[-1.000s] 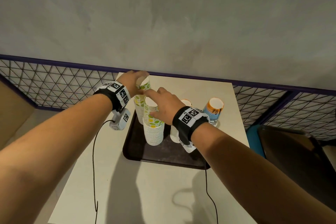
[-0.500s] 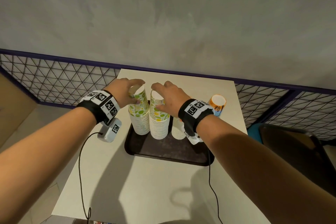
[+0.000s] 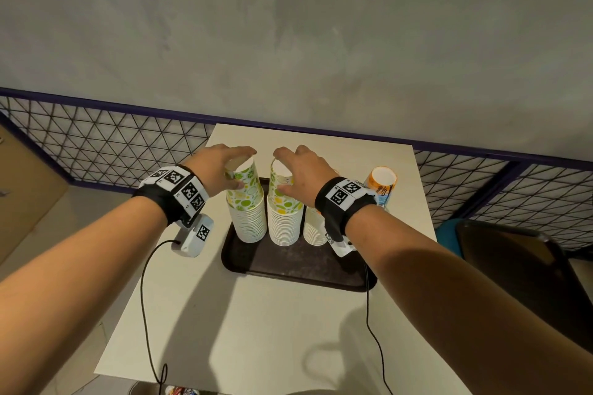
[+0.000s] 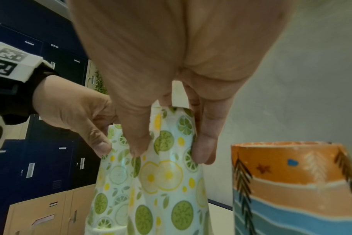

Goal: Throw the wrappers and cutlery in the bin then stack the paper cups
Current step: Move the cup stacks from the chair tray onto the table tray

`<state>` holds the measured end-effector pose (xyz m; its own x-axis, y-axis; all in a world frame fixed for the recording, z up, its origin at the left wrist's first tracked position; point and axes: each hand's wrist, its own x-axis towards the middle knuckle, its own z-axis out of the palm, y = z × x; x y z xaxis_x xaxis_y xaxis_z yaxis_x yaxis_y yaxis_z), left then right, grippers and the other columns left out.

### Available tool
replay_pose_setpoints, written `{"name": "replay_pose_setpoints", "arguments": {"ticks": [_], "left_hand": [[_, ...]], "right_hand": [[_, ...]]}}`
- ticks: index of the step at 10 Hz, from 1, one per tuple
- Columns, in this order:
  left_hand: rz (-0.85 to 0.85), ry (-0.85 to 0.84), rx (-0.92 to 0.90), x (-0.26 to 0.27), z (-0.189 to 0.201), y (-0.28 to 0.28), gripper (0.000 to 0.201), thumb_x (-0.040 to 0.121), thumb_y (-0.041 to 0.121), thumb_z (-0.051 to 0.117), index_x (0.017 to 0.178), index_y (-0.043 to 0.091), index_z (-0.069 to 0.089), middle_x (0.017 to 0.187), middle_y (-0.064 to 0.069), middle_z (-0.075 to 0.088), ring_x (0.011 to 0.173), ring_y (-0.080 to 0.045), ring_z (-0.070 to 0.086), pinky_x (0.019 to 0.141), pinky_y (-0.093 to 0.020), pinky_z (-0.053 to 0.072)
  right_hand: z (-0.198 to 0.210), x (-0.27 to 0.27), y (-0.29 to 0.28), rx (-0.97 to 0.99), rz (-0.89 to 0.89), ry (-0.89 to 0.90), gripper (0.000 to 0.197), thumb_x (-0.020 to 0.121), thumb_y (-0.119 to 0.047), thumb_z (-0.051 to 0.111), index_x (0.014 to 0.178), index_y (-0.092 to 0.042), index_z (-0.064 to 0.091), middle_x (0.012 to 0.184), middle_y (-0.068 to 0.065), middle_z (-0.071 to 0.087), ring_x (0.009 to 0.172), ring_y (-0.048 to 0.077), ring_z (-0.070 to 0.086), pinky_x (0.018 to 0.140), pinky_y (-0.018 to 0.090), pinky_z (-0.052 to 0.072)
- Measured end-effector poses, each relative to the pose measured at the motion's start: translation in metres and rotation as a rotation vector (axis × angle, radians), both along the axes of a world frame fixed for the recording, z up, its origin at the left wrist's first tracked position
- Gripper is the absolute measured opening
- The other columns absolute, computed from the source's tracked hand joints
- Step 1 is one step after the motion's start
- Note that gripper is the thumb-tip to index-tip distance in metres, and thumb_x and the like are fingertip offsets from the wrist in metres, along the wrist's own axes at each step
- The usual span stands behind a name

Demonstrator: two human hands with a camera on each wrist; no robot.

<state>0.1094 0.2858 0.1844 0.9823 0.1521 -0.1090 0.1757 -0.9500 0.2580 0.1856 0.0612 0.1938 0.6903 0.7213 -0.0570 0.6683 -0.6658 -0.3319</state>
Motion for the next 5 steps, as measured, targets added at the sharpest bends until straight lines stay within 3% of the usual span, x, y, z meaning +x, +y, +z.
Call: {"name": "replay_pose_setpoints", "arguments": {"ticks": [4, 5], "left_hand": [[0.017, -0.045, -0.054, -0.005, 0.001, -0.007, 0.082, 0.086, 0.032, 0.077, 0.152, 0.05, 0.032, 0.128, -0.007, 0.058, 0.096, -0.018, 0.056, 0.081, -0.033, 0.047], [0.039, -0.063, -0.101, -0.011, 0.004, -0.01, 0.096, 0.081, 0.035, 0.081, 0.154, 0.053, 0.022, 0.132, -0.011, 0.056, 0.106, -0.026, 0.06, 0.09, -0.039, 0.053]], "right_hand": [[-0.001, -0.011, 0.001, 0.024, -0.054, -0.034, 0.069, 0.089, -0.034, 0.071, 0.147, -0.027, 0.034, 0.129, 0.015, 0.05, 0.105, 0.036, 0.063, 0.085, 0.039, 0.052], [0.0, -0.015, 0.0, 0.019, -0.062, -0.056, 0.074, 0.088, -0.038, 0.07, 0.149, -0.029, 0.03, 0.136, 0.015, 0.046, 0.119, 0.037, 0.054, 0.091, 0.043, 0.051]]}}
